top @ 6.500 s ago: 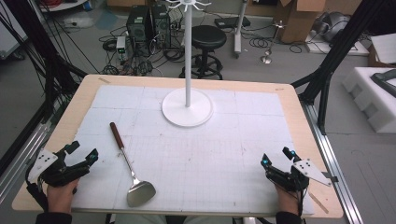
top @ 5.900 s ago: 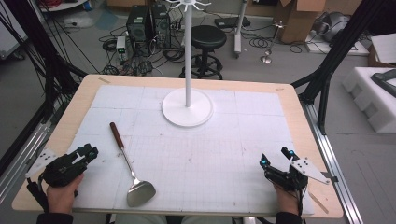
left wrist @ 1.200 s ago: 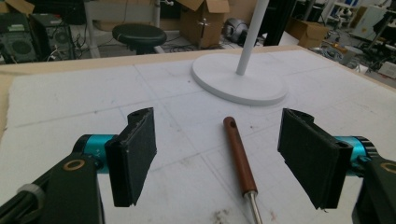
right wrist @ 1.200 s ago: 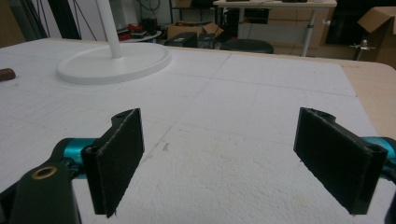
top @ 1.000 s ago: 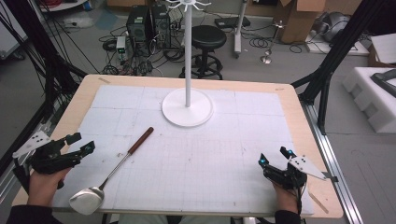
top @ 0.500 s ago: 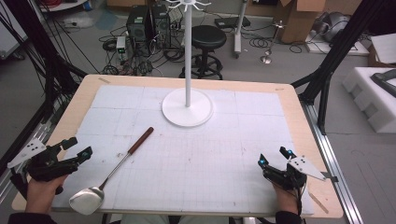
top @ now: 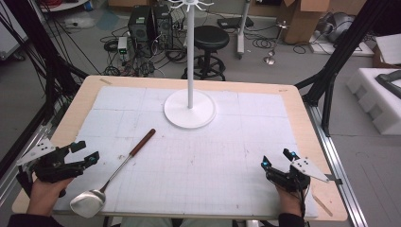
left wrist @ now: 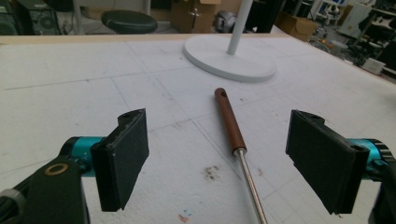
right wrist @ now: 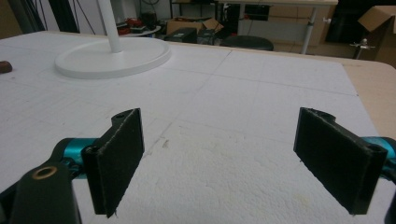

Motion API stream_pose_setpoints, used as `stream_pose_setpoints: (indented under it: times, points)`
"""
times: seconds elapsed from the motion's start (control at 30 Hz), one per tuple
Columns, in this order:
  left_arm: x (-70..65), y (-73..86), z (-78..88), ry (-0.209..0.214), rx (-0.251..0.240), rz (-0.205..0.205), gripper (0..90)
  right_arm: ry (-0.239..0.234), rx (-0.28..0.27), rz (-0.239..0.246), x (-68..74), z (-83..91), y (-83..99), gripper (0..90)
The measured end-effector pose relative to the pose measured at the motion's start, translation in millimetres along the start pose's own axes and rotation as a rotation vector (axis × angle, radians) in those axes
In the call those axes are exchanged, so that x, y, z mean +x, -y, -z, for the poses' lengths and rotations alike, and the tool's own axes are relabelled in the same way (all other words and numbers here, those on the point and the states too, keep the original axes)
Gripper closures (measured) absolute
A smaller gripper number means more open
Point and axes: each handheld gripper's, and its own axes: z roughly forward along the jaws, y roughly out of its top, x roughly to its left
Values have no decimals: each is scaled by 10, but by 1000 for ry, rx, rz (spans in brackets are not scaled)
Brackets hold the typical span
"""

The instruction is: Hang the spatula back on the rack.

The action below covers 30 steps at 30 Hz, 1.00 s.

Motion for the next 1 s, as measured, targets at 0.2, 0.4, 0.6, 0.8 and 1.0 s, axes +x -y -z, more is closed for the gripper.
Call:
stream_pose_setpoints:
  times: [0.2, 0.4, 0.6, 0.8, 1.0]
  points:
    - [-74, 2, -83, 31, 58, -8, 222, -1, -7, 18, 12, 6, 3, 149]
    - [-166, 47, -294, 30, 227, -60, 292, -5, -12, 27, 20, 16, 5, 149]
    - [-211, 101, -462, 18, 370, -86, 311, -7, -17, 25, 16, 18, 7, 148]
    - [-310, 173, -603, 32, 531, -153, 396, -7, -12, 18, 21, 16, 5, 148]
    - [-347, 186, -591, 11, 581, -166, 504, -3, -7, 29, 27, 7, 3, 149]
